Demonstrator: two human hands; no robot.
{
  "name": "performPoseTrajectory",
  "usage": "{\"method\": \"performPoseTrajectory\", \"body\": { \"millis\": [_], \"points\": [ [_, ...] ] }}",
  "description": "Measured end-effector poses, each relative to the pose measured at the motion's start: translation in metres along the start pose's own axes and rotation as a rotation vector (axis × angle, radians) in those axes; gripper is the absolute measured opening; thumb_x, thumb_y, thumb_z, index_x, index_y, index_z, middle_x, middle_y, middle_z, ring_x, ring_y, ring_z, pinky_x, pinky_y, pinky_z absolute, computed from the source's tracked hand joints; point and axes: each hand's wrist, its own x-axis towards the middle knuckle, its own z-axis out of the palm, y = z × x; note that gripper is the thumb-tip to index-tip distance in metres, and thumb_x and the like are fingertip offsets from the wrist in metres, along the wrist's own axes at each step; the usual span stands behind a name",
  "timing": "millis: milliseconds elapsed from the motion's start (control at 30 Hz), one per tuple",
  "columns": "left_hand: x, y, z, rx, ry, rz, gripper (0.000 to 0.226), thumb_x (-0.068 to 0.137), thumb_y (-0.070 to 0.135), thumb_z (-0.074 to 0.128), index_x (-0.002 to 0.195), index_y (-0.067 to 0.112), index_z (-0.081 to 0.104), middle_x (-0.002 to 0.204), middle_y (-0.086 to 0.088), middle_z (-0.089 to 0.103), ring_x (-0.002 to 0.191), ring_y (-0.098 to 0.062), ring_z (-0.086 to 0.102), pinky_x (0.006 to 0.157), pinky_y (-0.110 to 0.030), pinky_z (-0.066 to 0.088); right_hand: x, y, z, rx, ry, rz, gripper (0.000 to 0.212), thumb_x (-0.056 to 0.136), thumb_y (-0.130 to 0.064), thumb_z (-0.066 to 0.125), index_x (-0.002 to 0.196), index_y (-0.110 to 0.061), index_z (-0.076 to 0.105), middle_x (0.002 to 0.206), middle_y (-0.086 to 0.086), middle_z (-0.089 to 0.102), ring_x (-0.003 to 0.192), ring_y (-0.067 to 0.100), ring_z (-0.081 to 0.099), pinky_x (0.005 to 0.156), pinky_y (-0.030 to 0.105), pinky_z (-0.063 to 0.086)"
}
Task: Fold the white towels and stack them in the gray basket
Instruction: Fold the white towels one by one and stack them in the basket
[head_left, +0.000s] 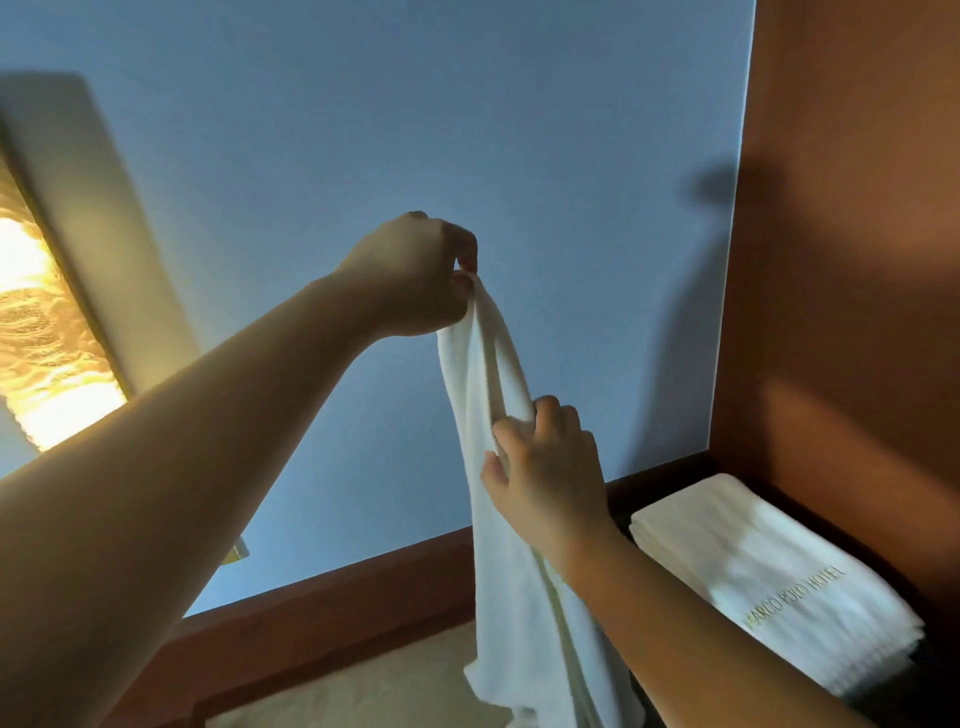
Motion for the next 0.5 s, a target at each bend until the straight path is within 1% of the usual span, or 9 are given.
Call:
{"method": "performPoseTrajectory", "body": {
  "millis": [67,133,200,267,333,367,400,433,500],
  "points": [
    [-0.003,-0.001,-0.003,0.052,0.002,0.010,0.023,0.090,0.032,0.055,0.104,0.037,0.073,0.098,-0.003,0.061,0.092,-0.027,0.059,0.080,-0.037,0.054,-0.008,-0.011,-0.004,-0.008,-0.008,-0.038,0.027,0.090,-0.044,0.064,0.092,-0.017,0.065,0.095,0.008,0.056,0.082,0.024,0.051,0.066,0.032,0.036],
    [-0.006,-0.004,-0.003,0.094,0.017,0.005,0.022,0.092,0.030,0.057,0.106,0.035,0.073,0.099,-0.004,0.058,0.089,-0.025,0.056,0.079,-0.035,0.052,-0.014,-0.011,-0.007,0.022,-0.012,-0.090,0.034,0.095,-0.048,0.056,0.086,-0.016,0.066,0.087,0.006,0.057,0.076,0.023,0.052,0.065,0.033,0.039],
    [-0.008,-0.010,-0.003,0.099,0.009,-0.020,0.022,0.093,0.030,0.058,0.106,0.035,0.073,0.100,-0.003,0.059,0.092,-0.025,0.057,0.078,-0.034,0.049,-0.014,0.000,-0.005,0.100,-0.011,-0.151,0.035,0.101,-0.041,0.052,0.081,-0.015,0.066,0.079,0.003,0.053,0.067,0.023,0.051,0.060,0.029,0.042],
    [-0.008,-0.014,-0.002,0.073,-0.015,-0.046,0.021,0.091,0.030,0.059,0.105,0.036,0.073,0.099,-0.002,0.062,0.097,-0.025,0.059,0.078,-0.033,0.046,-0.009,0.014,-0.001,0.249,-0.052,-0.186,0.026,0.101,-0.028,0.058,0.081,-0.014,0.066,0.077,-0.002,0.049,0.064,0.021,0.048,0.055,0.028,0.043],
    [-0.008,-0.013,-0.001,0.046,-0.028,-0.053,0.019,0.089,0.031,0.059,0.101,0.037,0.072,0.097,0.000,0.064,0.097,-0.025,0.060,0.079,-0.035,0.049,-0.002,0.023,0.002,0.498,-0.190,-0.097,0.010,0.100,-0.020,0.063,0.096,-0.020,0.072,0.086,-0.009,0.055,0.071,0.013,0.054,0.062,0.023,0.047],
    [-0.008,-0.011,-0.001,0.039,-0.030,-0.049,0.019,0.088,0.032,0.058,0.099,0.039,0.072,0.096,0.000,0.064,0.097,-0.025,0.060,0.080,-0.035,0.051,0.003,0.025,0.002,0.616,-0.249,-0.006,0.013,0.100,-0.018,0.063,0.104,-0.025,0.073,0.093,-0.011,0.060,0.076,0.009,0.059,0.068,0.019,0.049],
    [-0.008,-0.008,-0.001,0.038,-0.033,-0.042,0.019,0.088,0.034,0.057,0.099,0.039,0.071,0.095,0.000,0.064,0.097,-0.025,0.060,0.080,-0.036,0.051,0.006,0.027,0.002,0.717,-0.293,0.093,0.019,0.100,-0.016,0.062,0.106,-0.030,0.072,0.097,-0.013,0.065,0.081,0.008,0.063,0.072,0.017,0.052],
    [-0.008,-0.006,-0.002,0.041,-0.035,-0.034,0.019,0.088,0.035,0.057,0.099,0.039,0.071,0.095,0.001,0.064,0.098,-0.025,0.059,0.080,-0.036,0.051,0.010,0.028,0.001,0.793,-0.327,0.184,0.024,0.100,-0.014,0.060,0.102,-0.035,0.072,0.097,-0.012,0.068,0.082,0.008,0.064,0.072,0.016,0.053],
    [-0.008,-0.005,-0.003,0.057,-0.039,-0.023,0.018,0.089,0.036,0.057,0.100,0.040,0.071,0.095,0.000,0.062,0.097,-0.026,0.059,0.080,-0.035,0.050,0.016,0.032,-0.002,0.942,-0.388,0.317,0.038,0.100,-0.008,0.055,0.091,-0.041,0.073,0.086,-0.007,0.070,0.068,0.011,0.061,0.062,0.024,0.050]
  ]
}}
